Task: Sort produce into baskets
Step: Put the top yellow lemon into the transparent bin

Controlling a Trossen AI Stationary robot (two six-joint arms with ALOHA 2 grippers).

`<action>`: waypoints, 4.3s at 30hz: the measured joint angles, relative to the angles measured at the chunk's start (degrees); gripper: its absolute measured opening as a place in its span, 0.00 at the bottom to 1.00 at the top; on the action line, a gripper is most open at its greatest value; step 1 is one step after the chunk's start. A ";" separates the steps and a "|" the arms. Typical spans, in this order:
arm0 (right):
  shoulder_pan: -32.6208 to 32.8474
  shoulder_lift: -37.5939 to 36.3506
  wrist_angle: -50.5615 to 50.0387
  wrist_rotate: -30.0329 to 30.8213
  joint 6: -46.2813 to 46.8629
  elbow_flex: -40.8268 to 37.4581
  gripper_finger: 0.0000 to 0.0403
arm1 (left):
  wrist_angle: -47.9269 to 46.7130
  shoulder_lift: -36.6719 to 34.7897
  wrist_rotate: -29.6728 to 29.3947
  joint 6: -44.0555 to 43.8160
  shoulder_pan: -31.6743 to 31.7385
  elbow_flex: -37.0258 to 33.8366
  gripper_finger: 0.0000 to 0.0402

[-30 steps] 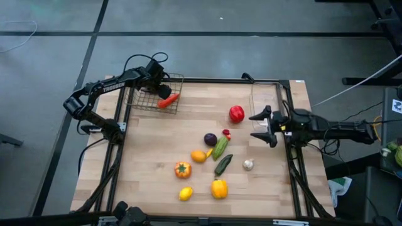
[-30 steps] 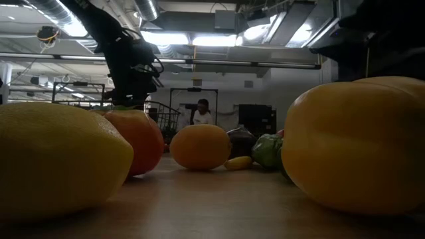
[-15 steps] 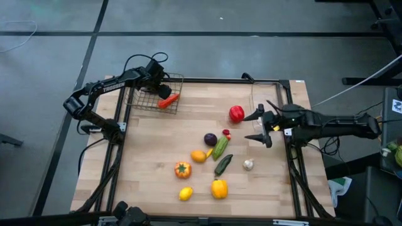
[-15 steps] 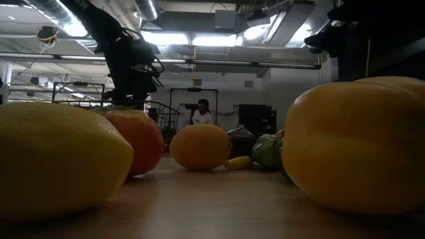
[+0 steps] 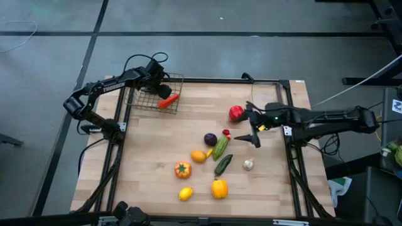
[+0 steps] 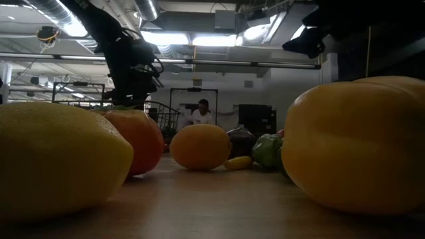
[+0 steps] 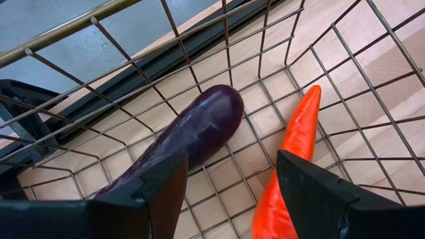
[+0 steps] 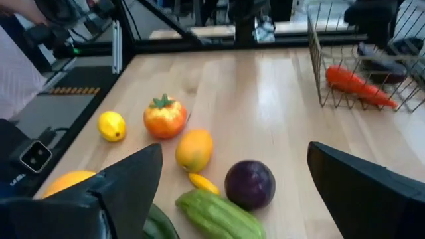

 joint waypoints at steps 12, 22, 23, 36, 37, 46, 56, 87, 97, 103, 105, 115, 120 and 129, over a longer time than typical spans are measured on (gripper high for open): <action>0.02 13.59 0.20 0.09 0.00 7.53 0.93 | 0.00 0.00 0.00 0.00 -0.01 0.00 0.56; 0.02 22.84 0.18 3.04 0.00 11.06 0.93 | 0.02 0.00 0.00 -0.87 0.00 0.00 0.56; 0.05 23.62 0.34 3.04 0.02 11.47 0.93 | 0.00 0.00 0.00 -0.87 0.00 0.00 0.56; 10.22 36.14 1.42 9.86 3.53 20.54 0.93 | 0.02 0.00 0.00 -0.92 0.00 0.00 0.56; 10.82 37.34 1.53 10.89 5.18 21.47 0.93 | 0.02 0.00 -0.01 -1.29 0.00 0.00 0.56; 13.60 45.62 1.26 15.28 12.04 26.28 0.93 | -0.25 0.00 0.00 -2.93 -0.24 0.00 0.56; 13.90 50.29 1.52 16.05 12.55 27.02 0.93 | -0.14 0.00 -0.01 -2.51 -0.39 0.00 0.56; 13.88 60.82 7.58 12.43 12.52 26.96 0.93 | 0.04 0.00 -0.04 -2.40 -0.39 0.00 0.56; 13.88 61.24 8.00 12.02 13.64 26.98 0.73 | 0.09 0.02 -0.04 -2.36 -0.39 0.00 0.56; 13.88 60.58 7.68 11.71 13.64 26.96 0.62 | 0.06 0.02 -0.04 -2.36 -0.39 0.00 0.56; 13.84 59.62 7.63 10.82 13.64 26.96 0.62 | 0.06 0.02 -0.04 -2.34 -0.39 0.00 0.56; 13.19 47.85 2.37 10.50 13.15 26.96 0.64 | -0.13 0.02 -0.02 -2.40 -0.39 1.13 0.56; 10.88 40.11 -4.78 12.75 11.67 26.96 0.64 | -0.30 0.01 4.02 -2.68 -0.37 5.11 0.56; 3.13 26.62 -18.90 14.82 9.07 26.96 0.64 | 0.04 -2.62 17.25 -5.24 -2.62 11.28 0.56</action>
